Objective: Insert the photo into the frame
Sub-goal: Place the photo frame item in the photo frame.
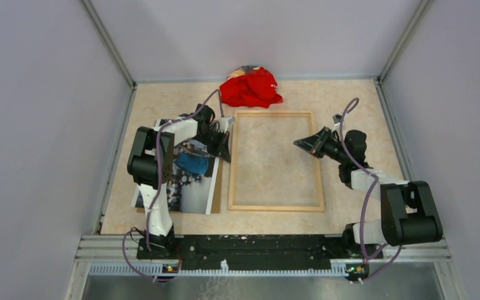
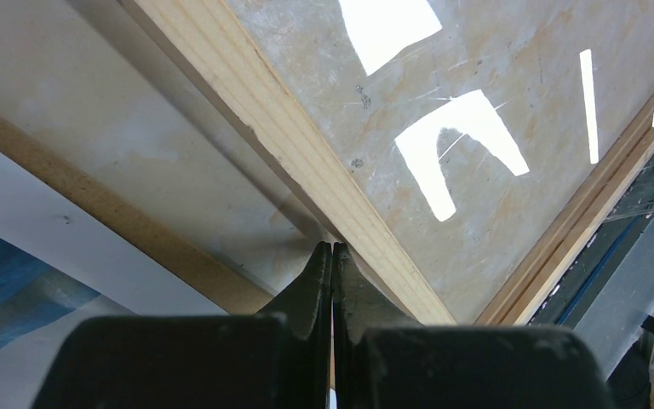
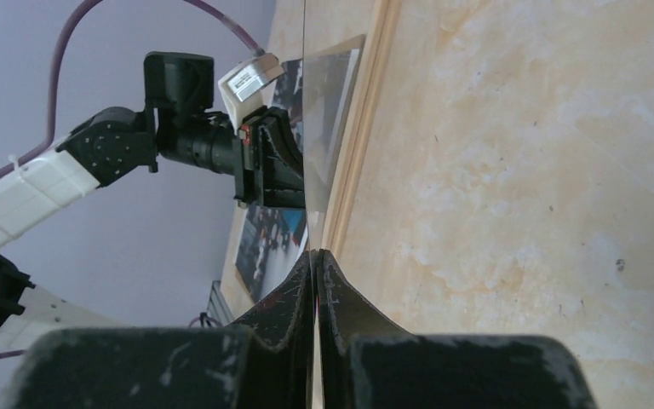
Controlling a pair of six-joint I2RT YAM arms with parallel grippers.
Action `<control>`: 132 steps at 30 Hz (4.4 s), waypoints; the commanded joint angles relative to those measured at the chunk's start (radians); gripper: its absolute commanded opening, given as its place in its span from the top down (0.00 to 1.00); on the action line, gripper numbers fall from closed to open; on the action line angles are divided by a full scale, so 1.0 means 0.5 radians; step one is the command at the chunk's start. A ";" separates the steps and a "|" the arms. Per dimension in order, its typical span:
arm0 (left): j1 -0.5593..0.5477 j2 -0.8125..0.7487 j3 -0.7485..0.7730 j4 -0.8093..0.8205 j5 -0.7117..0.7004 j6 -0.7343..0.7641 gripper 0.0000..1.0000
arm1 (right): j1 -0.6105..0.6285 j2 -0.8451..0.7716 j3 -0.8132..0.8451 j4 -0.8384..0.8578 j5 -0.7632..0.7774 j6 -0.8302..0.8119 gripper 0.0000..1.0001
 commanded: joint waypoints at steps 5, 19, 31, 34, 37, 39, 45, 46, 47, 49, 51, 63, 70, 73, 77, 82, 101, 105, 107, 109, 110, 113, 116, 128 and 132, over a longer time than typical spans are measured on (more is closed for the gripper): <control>-0.016 -0.042 0.059 0.016 0.023 0.039 1.00 | -0.003 0.097 -0.061 0.563 -0.140 0.264 1.00; -0.016 -0.060 0.064 -0.002 0.000 0.054 1.00 | -0.006 0.204 -0.150 0.898 -0.048 0.318 1.00; -0.016 -0.051 0.072 -0.008 0.006 0.054 1.00 | -0.004 -0.050 -0.264 0.871 0.080 0.172 1.00; -0.016 -0.049 0.078 -0.008 0.007 0.052 1.00 | -0.003 -0.025 -0.269 0.884 0.048 0.192 1.00; -0.016 -0.048 0.082 -0.007 0.012 0.051 1.00 | 0.003 0.028 -0.284 0.932 0.044 0.221 1.00; -0.016 -0.047 0.082 -0.008 0.014 0.043 1.00 | 0.010 0.067 -0.282 0.942 0.041 0.235 1.00; -0.014 -0.044 0.087 -0.008 0.012 0.044 1.00 | 0.028 0.136 -0.281 0.865 0.093 0.311 1.00; -0.016 -0.043 0.089 -0.006 0.015 0.045 1.00 | 0.030 0.147 -0.284 0.872 0.097 0.349 1.00; -0.016 -0.043 0.088 -0.005 0.015 0.045 1.00 | 0.032 0.155 -0.291 0.884 0.096 0.391 1.00; -0.016 -0.041 0.089 -0.004 0.018 0.043 1.00 | 0.031 0.175 -0.312 0.990 0.096 0.486 1.00; -0.016 -0.041 0.086 -0.002 0.018 0.045 1.00 | 0.033 0.190 -0.336 1.108 0.093 0.575 1.00; -0.016 -0.049 0.079 -0.001 0.011 0.051 1.00 | 0.117 0.379 -0.357 1.683 0.117 0.990 1.00; -0.016 -0.053 0.073 0.001 0.006 0.054 1.00 | 0.165 0.382 -0.374 1.640 0.166 0.977 1.00; -0.016 -0.054 0.070 0.004 0.008 0.053 1.00 | 0.174 0.368 -0.411 1.640 0.228 1.019 1.00; -0.017 -0.056 0.073 0.006 0.009 0.052 1.00 | 0.204 0.325 -0.428 1.646 0.304 1.081 1.00; -0.017 -0.060 0.071 0.004 0.009 0.051 1.00 | 0.236 0.238 -0.447 1.505 0.391 1.081 1.00; -0.019 -0.065 0.047 0.022 0.028 0.051 1.00 | 0.402 0.178 -0.614 1.517 0.831 1.384 1.00; -0.019 -0.074 0.045 0.022 0.022 0.055 1.00 | 0.509 0.018 -0.504 1.221 0.929 1.368 1.00; -0.019 -0.078 0.039 0.022 0.025 0.056 1.00 | 0.554 -0.070 -0.470 1.097 0.987 1.352 1.00; -0.019 -0.078 0.032 0.028 0.025 0.057 1.00 | 0.575 -0.153 -0.452 1.007 1.036 1.345 1.00; -0.019 -0.081 0.029 0.033 0.026 0.057 1.00 | 0.583 -0.191 -0.444 0.967 1.050 1.344 1.00; -0.019 -0.081 0.023 0.036 0.030 0.057 1.00 | 0.600 -0.280 -0.394 0.857 1.069 1.326 1.00; -0.019 -0.087 0.024 0.037 0.034 0.057 1.00 | 0.614 -0.305 -0.339 0.736 1.059 1.281 1.00; -0.019 -0.095 0.019 0.038 0.034 0.066 1.00 | 0.615 -0.356 -0.338 0.558 1.085 1.019 1.00; -0.019 -0.099 0.027 0.032 0.028 0.073 1.00 | 0.500 -0.384 -0.388 0.539 0.968 0.929 1.00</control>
